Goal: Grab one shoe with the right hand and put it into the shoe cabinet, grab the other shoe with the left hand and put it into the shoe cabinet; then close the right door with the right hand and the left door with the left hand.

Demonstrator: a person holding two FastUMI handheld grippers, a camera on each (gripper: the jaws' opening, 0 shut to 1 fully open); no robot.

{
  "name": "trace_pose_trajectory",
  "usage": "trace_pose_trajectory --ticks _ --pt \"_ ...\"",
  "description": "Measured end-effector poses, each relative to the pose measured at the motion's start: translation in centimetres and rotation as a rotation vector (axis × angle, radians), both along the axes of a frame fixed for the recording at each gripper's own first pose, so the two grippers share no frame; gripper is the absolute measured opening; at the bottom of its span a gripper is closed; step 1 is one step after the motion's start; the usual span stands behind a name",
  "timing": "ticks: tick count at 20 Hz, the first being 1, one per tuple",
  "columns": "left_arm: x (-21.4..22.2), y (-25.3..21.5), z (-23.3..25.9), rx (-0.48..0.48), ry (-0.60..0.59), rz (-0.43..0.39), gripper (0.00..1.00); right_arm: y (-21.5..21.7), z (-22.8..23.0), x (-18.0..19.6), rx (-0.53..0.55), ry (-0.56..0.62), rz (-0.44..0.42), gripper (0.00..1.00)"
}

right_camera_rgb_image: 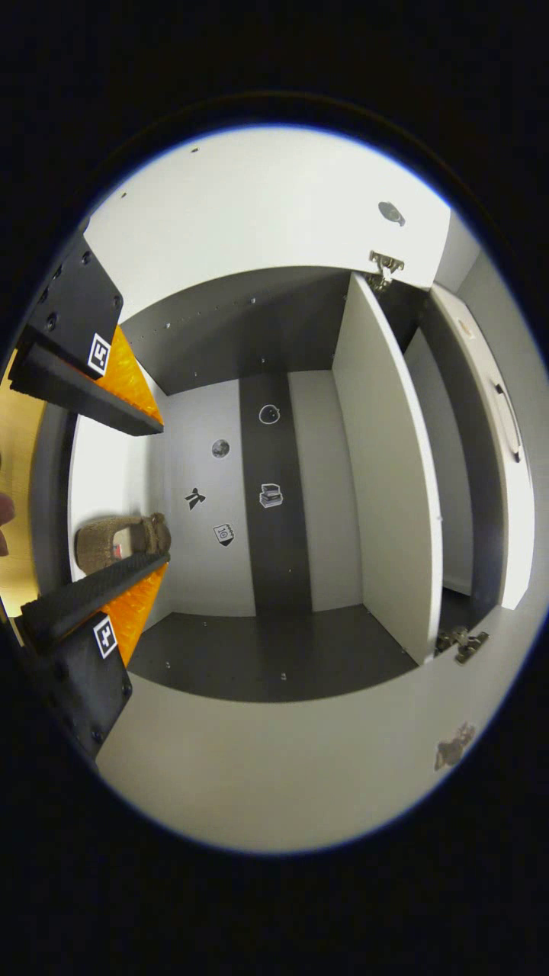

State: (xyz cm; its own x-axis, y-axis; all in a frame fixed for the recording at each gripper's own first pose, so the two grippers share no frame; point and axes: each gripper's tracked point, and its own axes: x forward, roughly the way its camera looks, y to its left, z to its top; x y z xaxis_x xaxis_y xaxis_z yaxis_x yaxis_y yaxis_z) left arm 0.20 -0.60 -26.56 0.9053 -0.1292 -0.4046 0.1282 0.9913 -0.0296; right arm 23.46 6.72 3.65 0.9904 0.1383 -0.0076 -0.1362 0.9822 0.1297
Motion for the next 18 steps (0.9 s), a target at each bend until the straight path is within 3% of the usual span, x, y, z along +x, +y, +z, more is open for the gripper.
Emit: trace_pose_trajectory --ticks 6,12,15,18 --pt "0.1 -2.7 -8.7 -0.012 0.169 -0.063 0.94 -1.6 2.0 -6.6 0.009 -0.077 -0.002 0.98" --pt "3.4 -4.5 -14.1 -0.031 0.225 -0.070 0.88 -4.1 1.9 -11.3 -0.005 -0.075 -0.017 1.00" --pt "4.7 -5.5 -17.2 -0.055 0.281 -0.071 0.81 -5.5 1.1 -12.5 -0.015 -0.058 -0.031 0.98" --pt "6.4 -6.2 -17.9 -0.091 0.258 -0.056 0.71 -6.8 0.3 -13.4 -0.033 -0.047 -0.041 0.98"
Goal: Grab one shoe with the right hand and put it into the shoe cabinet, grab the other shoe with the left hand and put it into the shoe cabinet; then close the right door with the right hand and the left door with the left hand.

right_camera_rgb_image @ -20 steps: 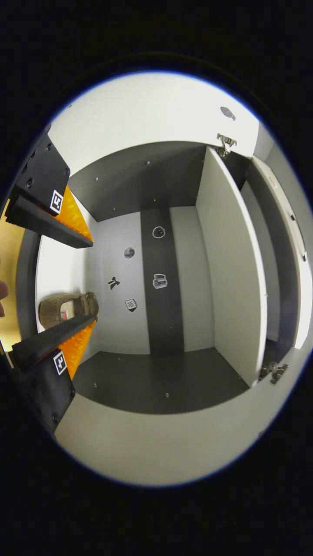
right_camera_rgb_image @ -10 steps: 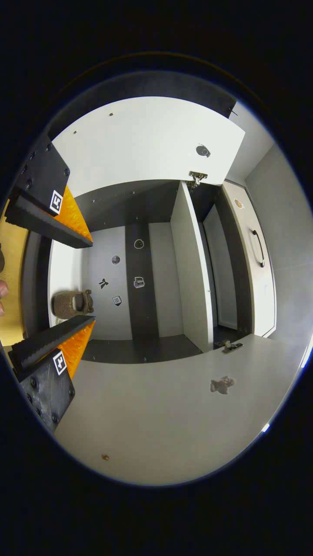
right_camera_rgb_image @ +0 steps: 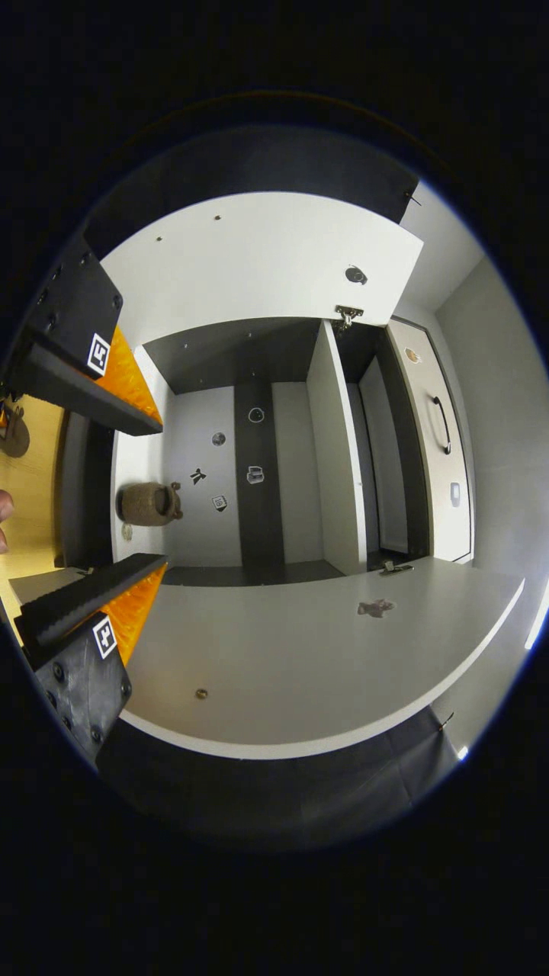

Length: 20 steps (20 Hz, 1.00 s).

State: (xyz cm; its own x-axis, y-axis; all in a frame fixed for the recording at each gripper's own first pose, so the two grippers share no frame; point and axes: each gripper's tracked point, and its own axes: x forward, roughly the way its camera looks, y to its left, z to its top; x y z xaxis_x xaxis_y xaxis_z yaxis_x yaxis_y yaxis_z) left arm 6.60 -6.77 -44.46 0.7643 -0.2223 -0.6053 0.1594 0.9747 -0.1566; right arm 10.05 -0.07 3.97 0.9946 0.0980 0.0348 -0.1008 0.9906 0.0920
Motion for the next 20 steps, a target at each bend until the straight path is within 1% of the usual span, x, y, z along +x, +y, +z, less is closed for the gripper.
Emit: trace_pose_trajectory --ticks 1,3,4,5,6,7,8,9,10,11,13,16,20 --pt "0.5 -0.1 -0.1 -0.010 -0.009 0.014 0.64 -0.4 -0.2 -0.2 -0.006 0.001 0.000 0.98" --pt "1.6 0.2 -0.5 0.002 -0.025 0.042 0.53 -1.1 -0.8 -0.7 -0.013 0.006 -0.006 0.98" --pt "2.0 0.2 -0.7 0.005 -0.022 0.051 0.56 -1.4 -1.1 -0.8 -0.012 0.012 -0.009 0.98" --pt "2.3 0.0 -1.0 0.009 -0.017 0.059 0.44 -1.7 -1.4 -0.9 -0.011 0.019 -0.016 0.98" --pt "2.5 0.0 -1.0 0.015 -0.018 0.066 0.42 -2.1 -1.7 -1.1 -0.008 0.025 -0.022 0.98" --pt "2.8 0.0 -1.1 0.026 -0.024 0.073 0.36 -2.3 -1.9 -1.2 -0.007 0.027 -0.027 0.98" --pt "3.0 0.0 -1.0 0.035 -0.019 0.077 0.34 -2.6 -2.1 -1.3 -0.008 0.031 -0.032 0.98" --pt "3.0 0.2 -1.0 0.044 -0.013 0.084 0.28 -2.7 -2.2 -1.4 -0.007 0.033 -0.033 0.98" --pt "3.0 0.5 -0.9 0.051 -0.002 0.093 0.27 -2.8 -2.2 -1.5 -0.005 0.035 -0.031 0.98" --pt "2.9 0.8 -0.9 0.057 0.010 0.106 0.18 -2.9 -2.2 -1.6 -0.003 0.038 -0.029 0.98" --pt "2.5 1.3 -0.2 0.052 0.030 0.119 0.09 -2.8 -2.1 -1.7 0.001 0.037 -0.022 0.98" --pt "2.1 2.0 2.9 0.046 0.043 0.127 0.06 -2.8 -1.9 -1.8 0.011 0.027 -0.009 0.98" --pt "2.0 3.2 10.4 0.091 0.000 0.166 0.06 -2.6 -1.8 -1.5 0.024 0.024 0.006 0.98"
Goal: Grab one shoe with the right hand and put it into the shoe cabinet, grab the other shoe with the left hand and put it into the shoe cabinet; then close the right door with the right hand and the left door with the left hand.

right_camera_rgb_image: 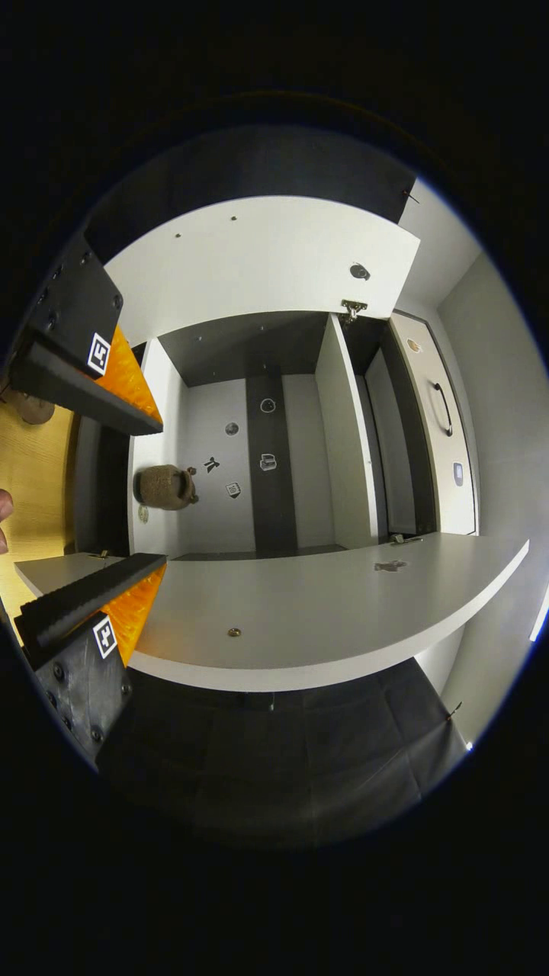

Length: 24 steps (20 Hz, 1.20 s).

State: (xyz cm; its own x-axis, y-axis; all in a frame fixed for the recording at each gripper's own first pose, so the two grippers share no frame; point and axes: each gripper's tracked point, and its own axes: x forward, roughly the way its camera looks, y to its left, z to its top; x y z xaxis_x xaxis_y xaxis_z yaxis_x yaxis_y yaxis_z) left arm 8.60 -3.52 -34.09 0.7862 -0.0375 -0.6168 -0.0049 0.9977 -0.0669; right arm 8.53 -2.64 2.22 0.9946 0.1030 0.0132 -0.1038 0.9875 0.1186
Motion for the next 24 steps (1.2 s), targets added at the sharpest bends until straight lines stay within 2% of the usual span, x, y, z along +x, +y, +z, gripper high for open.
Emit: trace_pose_trajectory --ticks 4,7,9,16,19,24 --pt "1.3 0.3 7.1 0.043 -0.040 0.002 0.06 0.3 0.4 -0.2 0.000 -0.012 0.013 0.98" --pt "3.5 -0.6 12.8 -0.031 -0.083 0.008 0.05 0.4 0.5 -0.7 -0.004 -0.017 0.022 0.98" --pt "5.6 -0.4 16.6 -0.055 -0.115 0.028 0.06 0.3 0.7 -1.0 -0.006 -0.024 0.022 0.98" --pt "14.3 0.9 27.2 -0.040 -0.238 0.091 0.05 -0.3 1.0 -1.8 -0.015 -0.044 0.017 0.98" --pt "18.9 1.1 29.6 -0.043 -0.257 0.094 0.05 -0.4 1.1 -2.2 -0.039 -0.054 0.015 0.98" --pt "26.1 2.0 29.0 -0.019 -0.205 0.110 0.05 -0.3 1.4 -2.8 -0.049 -0.067 0.021 0.98"
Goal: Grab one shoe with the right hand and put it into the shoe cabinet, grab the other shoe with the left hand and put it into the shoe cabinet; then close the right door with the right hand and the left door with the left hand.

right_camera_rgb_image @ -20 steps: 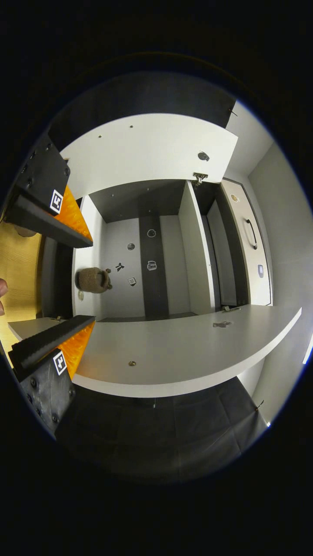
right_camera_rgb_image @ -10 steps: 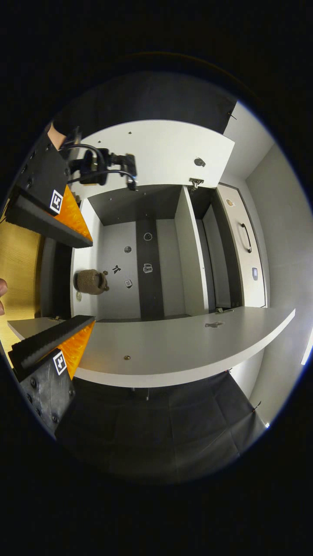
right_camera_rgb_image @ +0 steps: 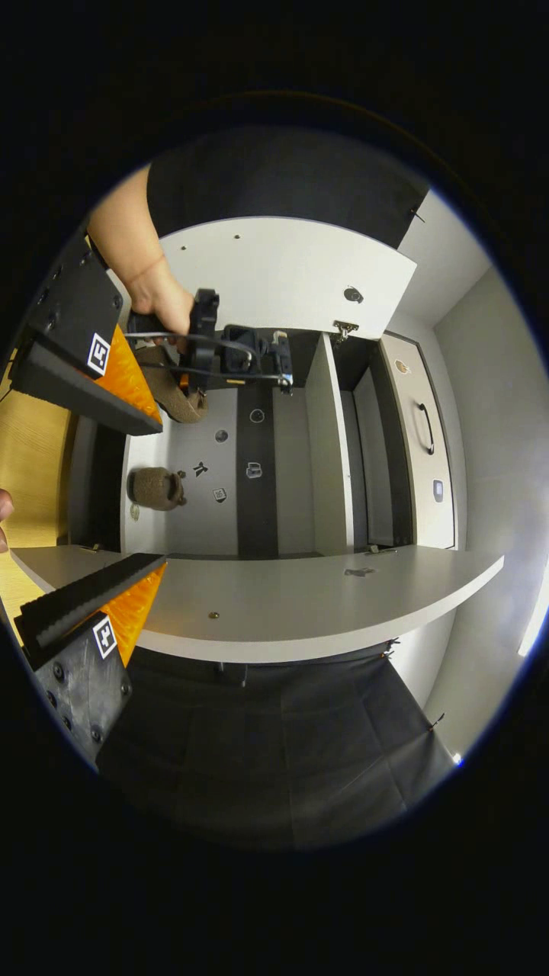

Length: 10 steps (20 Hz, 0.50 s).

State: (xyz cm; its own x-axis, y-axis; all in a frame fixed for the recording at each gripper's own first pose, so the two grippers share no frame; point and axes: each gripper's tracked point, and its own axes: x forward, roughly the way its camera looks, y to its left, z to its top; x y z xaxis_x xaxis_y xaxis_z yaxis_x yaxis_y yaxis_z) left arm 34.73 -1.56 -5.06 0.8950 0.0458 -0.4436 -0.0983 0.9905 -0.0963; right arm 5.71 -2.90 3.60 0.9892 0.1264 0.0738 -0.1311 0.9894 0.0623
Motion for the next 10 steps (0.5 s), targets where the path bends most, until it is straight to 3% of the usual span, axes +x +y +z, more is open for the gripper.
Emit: trace_pose_trajectory --ticks 3,10 --pt "3.6 0.2 -1.2 -0.010 0.051 0.011 0.05 -0.2 -0.1 -0.1 0.002 0.006 -0.004 0.98" --pt "9.2 0.3 -5.3 0.075 0.151 0.021 0.05 -0.2 -0.3 -0.3 0.028 0.027 -0.010 0.98"
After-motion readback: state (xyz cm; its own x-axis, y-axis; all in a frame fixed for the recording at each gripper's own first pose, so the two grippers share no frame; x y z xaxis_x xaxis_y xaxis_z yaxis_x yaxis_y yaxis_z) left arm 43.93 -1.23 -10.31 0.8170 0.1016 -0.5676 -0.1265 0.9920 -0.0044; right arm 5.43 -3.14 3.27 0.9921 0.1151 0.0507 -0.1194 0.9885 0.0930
